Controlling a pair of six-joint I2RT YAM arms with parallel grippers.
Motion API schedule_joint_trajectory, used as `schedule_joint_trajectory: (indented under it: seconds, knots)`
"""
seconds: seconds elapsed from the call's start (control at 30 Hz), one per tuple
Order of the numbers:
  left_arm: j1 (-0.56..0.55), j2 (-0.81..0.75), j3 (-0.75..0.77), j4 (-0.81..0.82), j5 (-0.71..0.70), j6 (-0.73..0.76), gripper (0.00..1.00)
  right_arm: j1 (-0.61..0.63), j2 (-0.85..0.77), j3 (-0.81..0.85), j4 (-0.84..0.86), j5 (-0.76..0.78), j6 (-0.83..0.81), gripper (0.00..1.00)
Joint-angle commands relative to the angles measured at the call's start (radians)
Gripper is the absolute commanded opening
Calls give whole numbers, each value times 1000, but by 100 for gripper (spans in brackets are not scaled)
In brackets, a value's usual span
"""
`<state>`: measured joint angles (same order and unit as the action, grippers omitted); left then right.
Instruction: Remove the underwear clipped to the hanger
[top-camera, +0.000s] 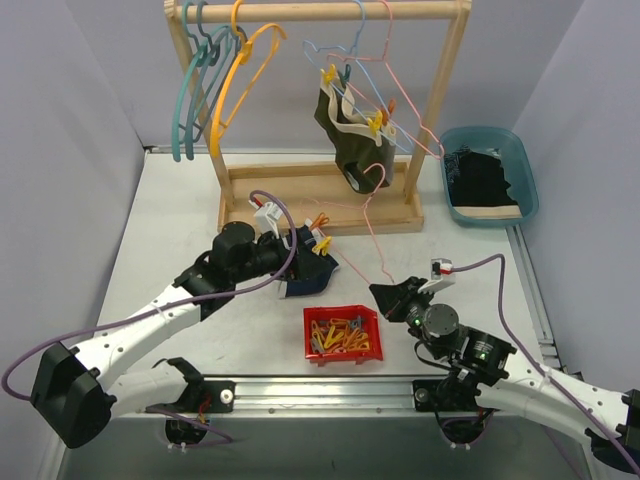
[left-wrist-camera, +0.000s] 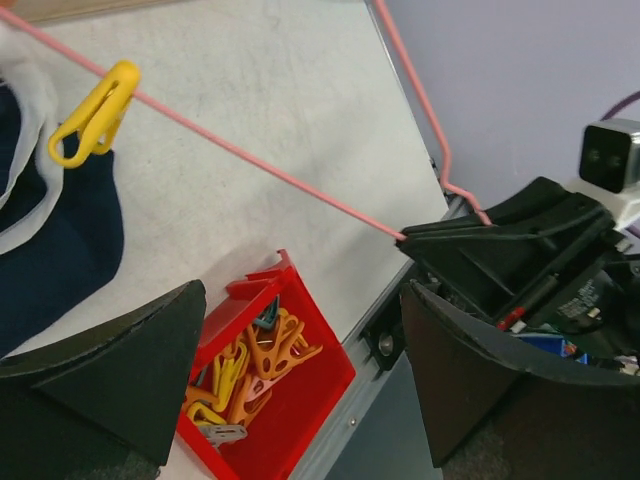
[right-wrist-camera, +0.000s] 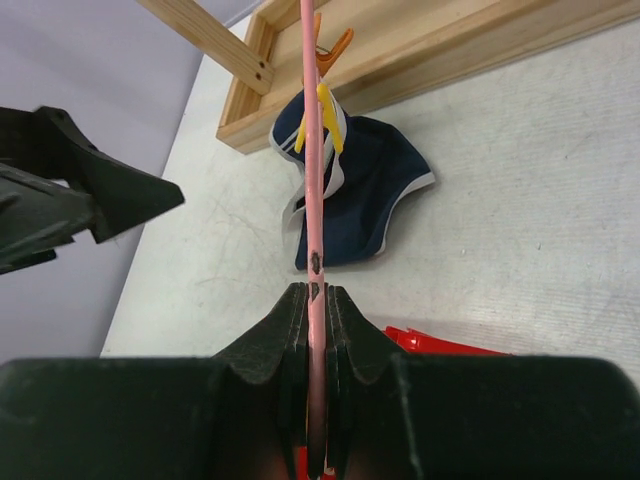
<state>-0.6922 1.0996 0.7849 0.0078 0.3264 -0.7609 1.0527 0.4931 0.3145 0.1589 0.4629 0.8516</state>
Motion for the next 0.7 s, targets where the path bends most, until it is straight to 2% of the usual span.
schedule_joint_trajectory:
  seconds: [0.0,0.2,0.27,0.53,0.67]
  knots:
    - [-3,-43,20,-17,-102,32,88,-5,-48,34,41,39,-28,0]
    - [-3,-102,82,-253,-395,89,91,-5,-132,-23,60,-62,-51,0]
    - [-4,-92,114,-287,-492,104,91,-3,-163,-37,68,-114,-74,0]
    - [-7,58,237,-292,-589,94,92,-2,-143,-43,76,-225,-137,0]
    - [-15,157,338,-386,-650,66,93,0,-117,-49,99,-237,-158,0]
